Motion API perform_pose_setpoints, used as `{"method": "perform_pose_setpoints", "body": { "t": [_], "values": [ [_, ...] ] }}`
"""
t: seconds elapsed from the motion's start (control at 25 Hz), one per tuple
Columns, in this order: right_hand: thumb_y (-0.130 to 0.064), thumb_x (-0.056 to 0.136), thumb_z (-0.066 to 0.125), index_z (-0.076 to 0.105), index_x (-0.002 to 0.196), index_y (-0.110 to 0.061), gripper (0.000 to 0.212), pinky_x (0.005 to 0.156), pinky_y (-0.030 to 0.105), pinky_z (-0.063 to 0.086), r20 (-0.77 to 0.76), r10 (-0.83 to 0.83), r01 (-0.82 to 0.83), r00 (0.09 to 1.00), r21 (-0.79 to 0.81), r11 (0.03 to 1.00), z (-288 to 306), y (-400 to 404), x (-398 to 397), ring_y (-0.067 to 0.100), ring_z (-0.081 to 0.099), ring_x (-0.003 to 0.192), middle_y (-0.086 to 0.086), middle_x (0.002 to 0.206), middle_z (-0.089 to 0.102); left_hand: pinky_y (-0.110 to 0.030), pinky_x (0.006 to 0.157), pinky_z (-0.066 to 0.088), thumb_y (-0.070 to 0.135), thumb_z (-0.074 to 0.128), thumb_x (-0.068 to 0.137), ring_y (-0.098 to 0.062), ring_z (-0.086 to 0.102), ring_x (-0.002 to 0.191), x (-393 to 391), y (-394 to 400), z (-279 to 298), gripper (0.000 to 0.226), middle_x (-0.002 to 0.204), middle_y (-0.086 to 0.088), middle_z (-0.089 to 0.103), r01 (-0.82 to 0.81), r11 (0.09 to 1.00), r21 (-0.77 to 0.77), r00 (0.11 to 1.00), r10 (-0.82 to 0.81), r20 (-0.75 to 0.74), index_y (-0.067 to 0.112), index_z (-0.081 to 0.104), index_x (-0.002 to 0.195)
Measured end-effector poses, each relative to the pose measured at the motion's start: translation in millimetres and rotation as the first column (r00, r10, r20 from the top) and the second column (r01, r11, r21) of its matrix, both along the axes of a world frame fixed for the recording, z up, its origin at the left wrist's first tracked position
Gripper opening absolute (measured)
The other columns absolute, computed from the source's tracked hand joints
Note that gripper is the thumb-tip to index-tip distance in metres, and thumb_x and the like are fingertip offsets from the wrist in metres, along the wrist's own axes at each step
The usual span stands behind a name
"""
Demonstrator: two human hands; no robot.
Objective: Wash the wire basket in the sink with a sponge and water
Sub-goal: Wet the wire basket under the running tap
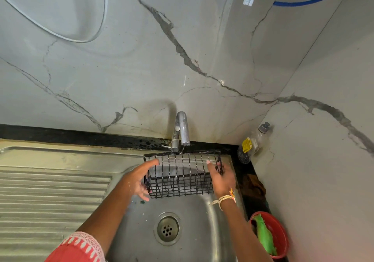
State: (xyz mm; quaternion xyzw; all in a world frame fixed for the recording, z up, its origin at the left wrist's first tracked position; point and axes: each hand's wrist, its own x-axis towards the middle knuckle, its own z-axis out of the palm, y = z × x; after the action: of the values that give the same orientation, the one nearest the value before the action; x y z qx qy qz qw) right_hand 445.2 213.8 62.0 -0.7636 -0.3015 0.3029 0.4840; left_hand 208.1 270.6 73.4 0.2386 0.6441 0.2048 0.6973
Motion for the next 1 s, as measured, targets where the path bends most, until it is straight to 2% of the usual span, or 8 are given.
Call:
{"method": "perform_pose_setpoints", "body": {
  "t": [0.08, 0.16, 0.32, 0.44, 0.6, 0.72, 0.88, 1.0],
  "values": [
    [-0.061, 0.059, 0.067, 0.061, 0.080, -0.020, 0.047, 0.067, 0.032, 0.052, 0.063, -0.038, 0.035, 0.997, 0.045, 0.998, 1.4, 2.3, -7.5, 0.020, 0.063, 0.078, 0.001, 0.083, 0.066, -0.073, 0.098, 0.032, 0.036, 0.076, 0.076, -0.058, 0.023, 0.133, -8.8, -3.2, -7.2, 0.084, 0.160, -0.016, 0.010, -0.030, 0.999, 0.027, 0.999, 0.029, 0.032, 0.020, 0.034, 0.147],
    [-0.049, 0.064, 0.069, 0.058, 0.076, -0.017, 0.036, 0.058, 0.028, 0.044, 0.115, -0.070, 0.058, 0.991, 0.103, 0.993, 4.2, -2.4, -13.8, 0.022, 0.061, 0.073, 0.004, 0.078, 0.063, -0.073, 0.094, 0.035, 0.029, 0.081, 0.068, -0.055, 0.024, 0.134, -12.4, -3.8, -7.3, 0.078, 0.158, -0.014, 0.016, -0.045, 0.996, 0.080, 0.998, 0.041, 0.057, 0.016, 0.046, 0.137],
    [-0.029, 0.076, 0.072, 0.057, 0.076, -0.014, 0.021, 0.060, 0.028, 0.042, 0.100, -0.160, 0.143, 0.982, 0.153, 0.978, -4.5, -17.2, -11.1, 0.022, 0.060, 0.071, 0.004, 0.075, 0.063, -0.068, 0.090, 0.043, 0.046, 0.093, 0.028, -0.048, 0.038, 0.130, -3.1, 0.3, -3.2, 0.118, 0.151, -0.018, 0.033, 0.013, 0.982, 0.189, 0.999, -0.022, 0.046, 0.017, 0.048, 0.133],
    [-0.026, 0.078, 0.070, 0.057, 0.074, -0.012, 0.020, 0.069, 0.033, 0.044, 0.025, -0.268, 0.259, 0.963, 0.187, 0.948, -8.4, -22.4, -0.6, 0.022, 0.057, 0.069, 0.002, 0.072, 0.062, -0.064, 0.099, 0.040, 0.040, 0.081, 0.070, -0.044, 0.031, 0.136, 15.8, 0.2, 12.4, 0.080, 0.157, -0.013, 0.024, 0.112, 0.967, 0.228, 0.994, -0.113, -0.009, 0.017, 0.045, 0.138],
    [-0.027, 0.082, 0.068, 0.059, 0.078, -0.004, 0.025, 0.067, 0.029, 0.036, -0.062, -0.342, 0.348, 0.938, 0.182, 0.920, -9.0, -28.6, 8.2, 0.020, 0.050, 0.065, 0.006, 0.070, 0.057, -0.064, 0.101, 0.037, 0.034, 0.073, 0.081, -0.037, 0.025, 0.141, 37.9, 4.3, 17.5, 0.032, 0.156, -0.007, 0.029, 0.168, 0.951, 0.259, 0.985, -0.156, -0.067, 0.020, 0.060, 0.106],
    [-0.035, 0.079, 0.065, 0.058, 0.078, -0.005, 0.030, 0.070, 0.030, 0.036, -0.093, -0.386, 0.396, 0.918, 0.166, 0.903, -13.0, -30.2, 12.9, 0.025, 0.050, 0.069, 0.006, 0.070, 0.056, -0.062, 0.099, 0.037, 0.039, 0.074, 0.079, -0.034, 0.027, 0.141, 48.0, 7.0, 20.4, 0.045, 0.154, -0.006, 0.032, 0.190, 0.939, 0.287, 0.982, -0.177, -0.068, 0.019, 0.059, 0.115],
    [-0.039, 0.077, 0.062, 0.058, 0.077, -0.005, 0.035, 0.071, 0.031, 0.037, -0.100, -0.399, 0.410, 0.912, 0.165, 0.897, -15.0, -28.3, 15.2, 0.027, 0.051, 0.069, 0.009, 0.071, 0.057, -0.062, 0.096, 0.040, 0.050, 0.079, 0.067, -0.036, 0.028, 0.139, 49.9, 12.2, 18.4, 0.090, 0.155, -0.007, 0.028, 0.183, 0.936, 0.299, 0.983, -0.172, -0.063, 0.015, 0.040, 0.141],
    [-0.033, 0.077, 0.067, 0.060, 0.079, -0.003, 0.031, 0.070, 0.029, 0.037, -0.080, -0.335, 0.344, 0.939, 0.206, 0.916, -8.9, -20.8, 6.4, 0.021, 0.051, 0.066, 0.007, 0.071, 0.059, -0.058, 0.094, 0.041, 0.044, 0.075, 0.076, -0.037, 0.032, 0.136, 34.4, 13.1, 6.3, 0.072, 0.152, -0.009, 0.031, 0.113, 0.956, 0.270, 0.993, -0.105, -0.044, 0.016, 0.045, 0.135]
  ]
}}
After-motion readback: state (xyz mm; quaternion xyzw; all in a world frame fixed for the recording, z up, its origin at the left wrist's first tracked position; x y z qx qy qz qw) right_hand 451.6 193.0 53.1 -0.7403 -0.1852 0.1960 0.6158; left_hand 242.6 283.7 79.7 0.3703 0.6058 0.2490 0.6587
